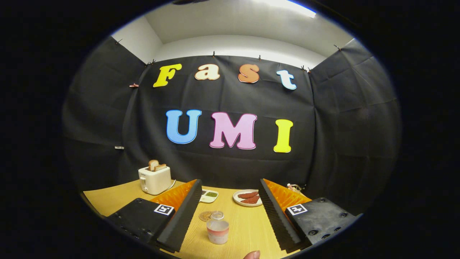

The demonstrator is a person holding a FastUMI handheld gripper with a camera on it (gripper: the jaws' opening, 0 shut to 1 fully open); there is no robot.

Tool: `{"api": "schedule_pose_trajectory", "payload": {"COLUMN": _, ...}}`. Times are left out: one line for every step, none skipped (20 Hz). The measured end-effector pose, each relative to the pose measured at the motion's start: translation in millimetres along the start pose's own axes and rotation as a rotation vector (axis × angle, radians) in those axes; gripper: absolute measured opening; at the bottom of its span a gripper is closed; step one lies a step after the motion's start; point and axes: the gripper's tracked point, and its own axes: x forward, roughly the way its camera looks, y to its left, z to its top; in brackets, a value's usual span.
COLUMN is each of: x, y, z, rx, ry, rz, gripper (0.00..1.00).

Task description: Take the bottle from table, then pour the juice into the cup, finally place the bottle on the coaster

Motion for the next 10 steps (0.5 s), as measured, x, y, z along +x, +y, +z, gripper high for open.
{"api": "schedule_pose_trajectory", "payload": {"x": 1, "y": 2, "z": -12, "rx": 0.004, "ry": 0.011, "rz": 0.002, "gripper": 0.98}}
{"api": "schedule_pose_trajectory", "payload": {"x": 2, "y": 3, "z": -25, "rx": 0.008, "ry": 0.025, "rz": 0.004, "gripper": 0.98}}
{"api": "schedule_pose_trajectory", "payload": {"x": 4, "y": 5, "z": -39, "rx": 0.010, "ry": 0.041, "rz": 0.005, "gripper": 0.98}}
{"api": "schedule_pose_trajectory", "payload": {"x": 7, "y": 6, "z": -53, "rx": 0.011, "ry": 0.059, "rz": 0.004, "gripper": 0.98}}
{"api": "schedule_pose_trajectory", "payload": {"x": 10, "y": 7, "z": -67, "rx": 0.011, "ry": 0.080, "rz": 0.004, "gripper": 0.98}}
{"api": "schedule_pose_trajectory", "payload": {"x": 13, "y": 9, "z": -80, "rx": 0.011, "ry": 0.101, "rz": 0.002, "gripper": 0.98}}
{"api": "schedule_pose_trajectory", "payload": {"x": 15, "y": 10, "z": -93, "rx": 0.017, "ry": 0.113, "rz": 0.002, "gripper": 0.98}}
{"api": "schedule_pose_trajectory", "payload": {"x": 18, "y": 13, "z": -103, "rx": 0.020, "ry": 0.120, "rz": 0.004, "gripper": 0.98}}
{"api": "schedule_pose_trajectory", "payload": {"x": 21, "y": 16, "z": -113, "rx": 0.015, "ry": 0.127, "rz": 0.008, "gripper": 0.98}}
{"api": "schedule_pose_trajectory", "payload": {"x": 24, "y": 17, "z": -124, "rx": 0.009, "ry": 0.135, "rz": 0.009, "gripper": 0.98}}
